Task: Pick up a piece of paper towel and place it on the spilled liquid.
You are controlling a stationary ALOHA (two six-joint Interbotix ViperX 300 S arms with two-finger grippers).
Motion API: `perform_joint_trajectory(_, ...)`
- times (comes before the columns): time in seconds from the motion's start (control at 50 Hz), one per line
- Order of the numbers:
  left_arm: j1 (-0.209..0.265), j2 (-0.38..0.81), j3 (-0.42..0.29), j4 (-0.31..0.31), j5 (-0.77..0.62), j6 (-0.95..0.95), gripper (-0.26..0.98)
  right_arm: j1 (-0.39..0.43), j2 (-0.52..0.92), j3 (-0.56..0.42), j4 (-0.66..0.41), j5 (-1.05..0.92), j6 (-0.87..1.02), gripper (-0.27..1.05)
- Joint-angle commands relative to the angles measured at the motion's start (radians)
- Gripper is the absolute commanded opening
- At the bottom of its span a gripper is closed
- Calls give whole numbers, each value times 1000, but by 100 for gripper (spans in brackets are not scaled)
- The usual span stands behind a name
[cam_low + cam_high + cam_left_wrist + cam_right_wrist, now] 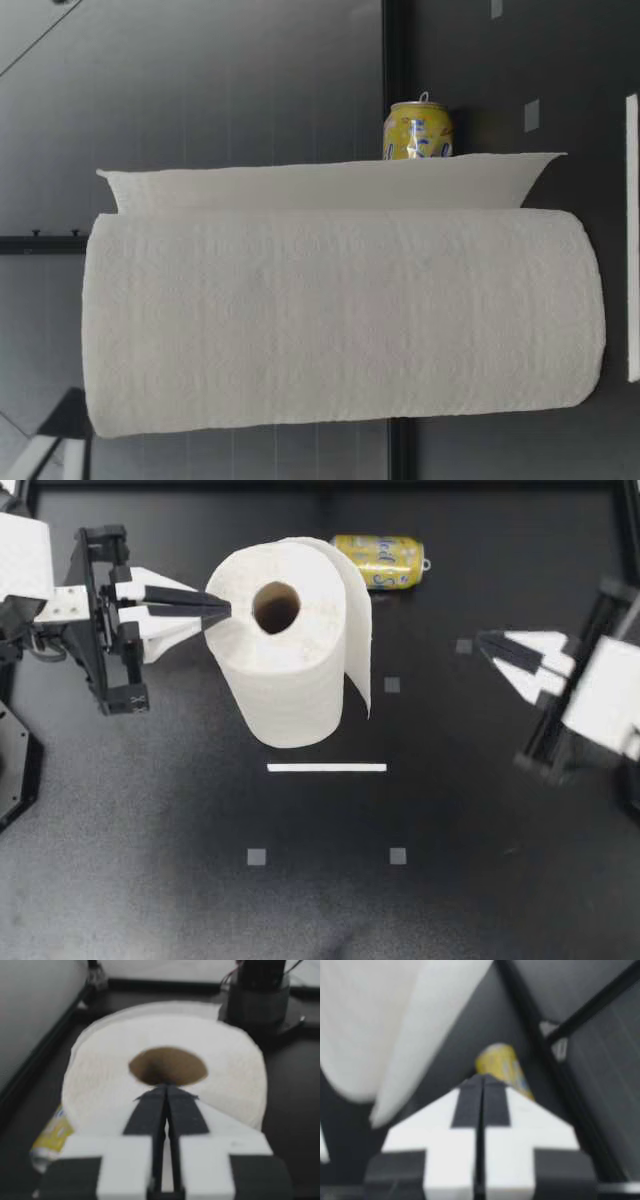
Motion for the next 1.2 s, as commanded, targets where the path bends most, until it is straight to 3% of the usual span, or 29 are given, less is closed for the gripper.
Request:
perform_joint_trajectory(0.0, 12, -9, -28, 2, 12, 0, 13, 46, 17, 12, -120, 11, 144, 6)
perform_joint_trajectory(0.22, 14, -9, -28, 0, 40, 0, 13, 49, 137, 78, -380, 48, 627, 8)
perform_joint_trajectory(0.34, 14, 0, -31, 0, 63, -5, 13, 49, 196, 80, -428, 78, 741, 16)
perform_joint_trajectory(0.54, 14, 2, -32, 0, 77, -8, 13, 35, 285, 54, -428, 89, 804, 54)
perform_joint_trajectory(0.66, 14, 8, -32, 0, 86, -11, 13, -14, 368, 15, -425, 91, 870, 76)
perform_joint_trajectory(0.96, 14, 12, -32, -5, 89, -9, 13, -89, 494, -74, -423, 126, 894, 76)
perform_joint_trajectory(1.18, 15, 14, -28, -5, 91, -9, 13, -144, 506, -78, -419, 150, 894, 75)
